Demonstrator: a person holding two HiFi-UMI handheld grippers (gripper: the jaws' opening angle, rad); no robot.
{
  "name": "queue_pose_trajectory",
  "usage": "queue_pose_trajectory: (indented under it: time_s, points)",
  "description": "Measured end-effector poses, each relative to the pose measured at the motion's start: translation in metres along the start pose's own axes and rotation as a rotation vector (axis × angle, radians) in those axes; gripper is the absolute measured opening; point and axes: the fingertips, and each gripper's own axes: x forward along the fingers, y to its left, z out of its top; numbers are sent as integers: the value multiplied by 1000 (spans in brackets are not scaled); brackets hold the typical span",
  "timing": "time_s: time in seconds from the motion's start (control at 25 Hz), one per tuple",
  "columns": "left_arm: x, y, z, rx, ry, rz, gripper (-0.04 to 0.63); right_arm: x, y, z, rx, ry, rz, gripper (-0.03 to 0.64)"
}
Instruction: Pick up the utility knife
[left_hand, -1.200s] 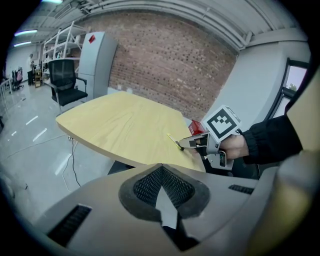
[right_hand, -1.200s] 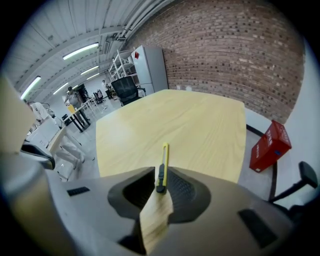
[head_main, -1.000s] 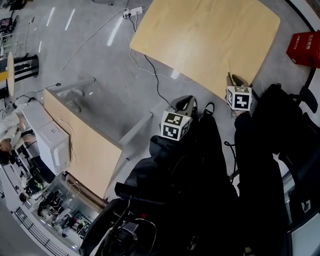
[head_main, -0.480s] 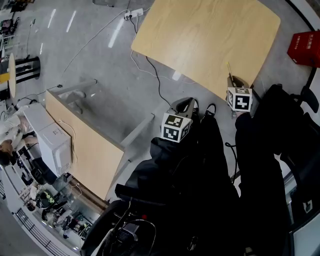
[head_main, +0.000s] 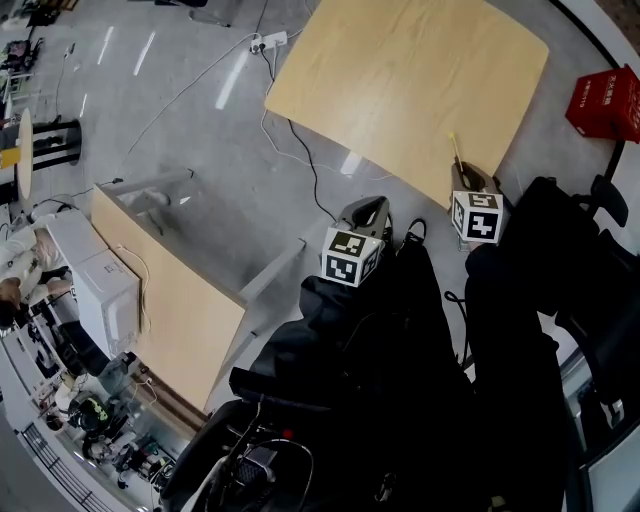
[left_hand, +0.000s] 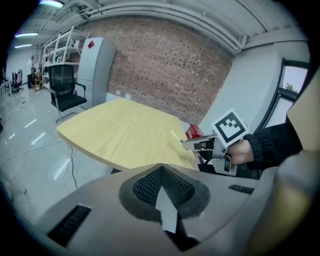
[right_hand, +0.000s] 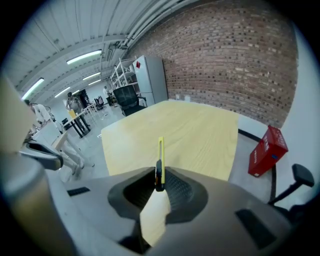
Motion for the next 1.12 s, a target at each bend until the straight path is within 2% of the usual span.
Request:
queue_pose_trajectory:
  time_s: [0.32, 0.48, 0.76, 1.12]
  points:
    - [-29, -24, 41, 21, -99, -12, 0, -79, 27, 26, 17, -158, 17, 60]
    - [-37, -40, 87, 63, -194, -34, 0, -122, 31, 62, -8, -270, 2, 60]
    - [-61, -78, 144, 155, -316, -73, 0, -198, 46, 105, -92, -429, 0, 60]
    - [-107, -100, 178, 213, -418, -63, 0, -274, 69, 140, -147, -600, 14, 60]
